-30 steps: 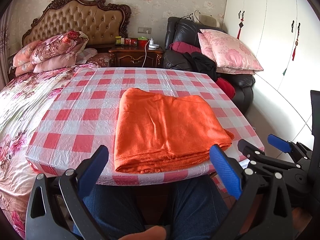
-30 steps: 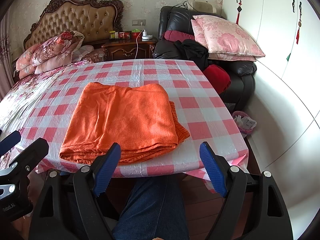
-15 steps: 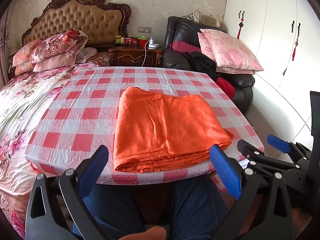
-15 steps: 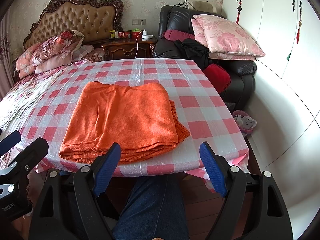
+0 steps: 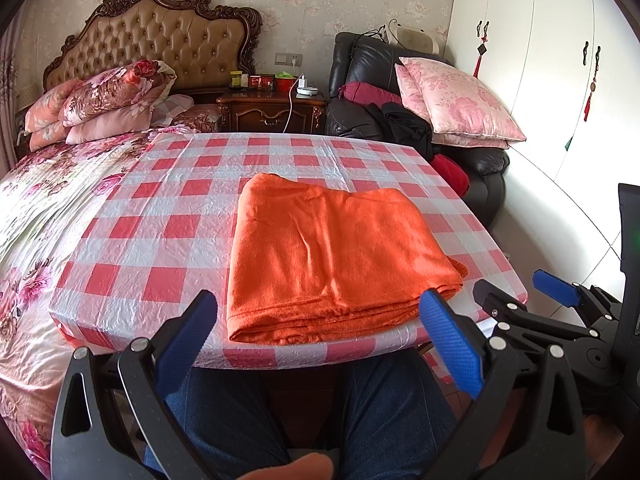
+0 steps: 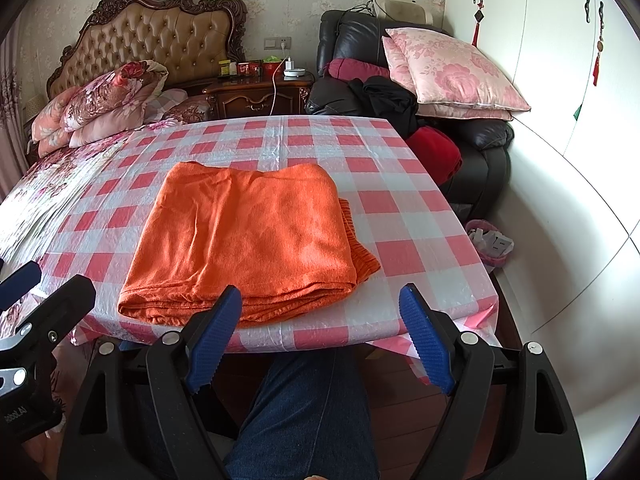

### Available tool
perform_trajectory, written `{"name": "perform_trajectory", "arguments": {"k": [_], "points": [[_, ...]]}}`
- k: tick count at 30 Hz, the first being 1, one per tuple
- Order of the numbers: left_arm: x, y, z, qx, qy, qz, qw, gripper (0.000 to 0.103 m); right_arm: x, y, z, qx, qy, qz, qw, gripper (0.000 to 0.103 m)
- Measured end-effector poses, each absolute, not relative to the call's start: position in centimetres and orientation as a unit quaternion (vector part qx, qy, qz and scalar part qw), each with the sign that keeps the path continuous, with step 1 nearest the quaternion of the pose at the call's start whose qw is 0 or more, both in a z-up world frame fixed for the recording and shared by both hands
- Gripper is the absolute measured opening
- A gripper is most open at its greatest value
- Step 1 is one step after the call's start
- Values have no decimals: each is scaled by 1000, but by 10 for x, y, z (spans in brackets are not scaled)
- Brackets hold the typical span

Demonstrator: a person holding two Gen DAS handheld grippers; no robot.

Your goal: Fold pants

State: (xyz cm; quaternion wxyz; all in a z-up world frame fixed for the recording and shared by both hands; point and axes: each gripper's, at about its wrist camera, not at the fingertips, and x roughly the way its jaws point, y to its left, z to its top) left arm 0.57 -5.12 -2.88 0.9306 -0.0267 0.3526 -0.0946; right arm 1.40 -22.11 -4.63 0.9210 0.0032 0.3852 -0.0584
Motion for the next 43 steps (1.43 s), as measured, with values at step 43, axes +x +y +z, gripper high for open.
{"name": "perform_trajectory", "arguments": {"k": [43], "points": [[16, -30, -30, -79, 345, -116, 928, 101, 14, -227, -62, 19, 398, -63, 915, 79]]}}
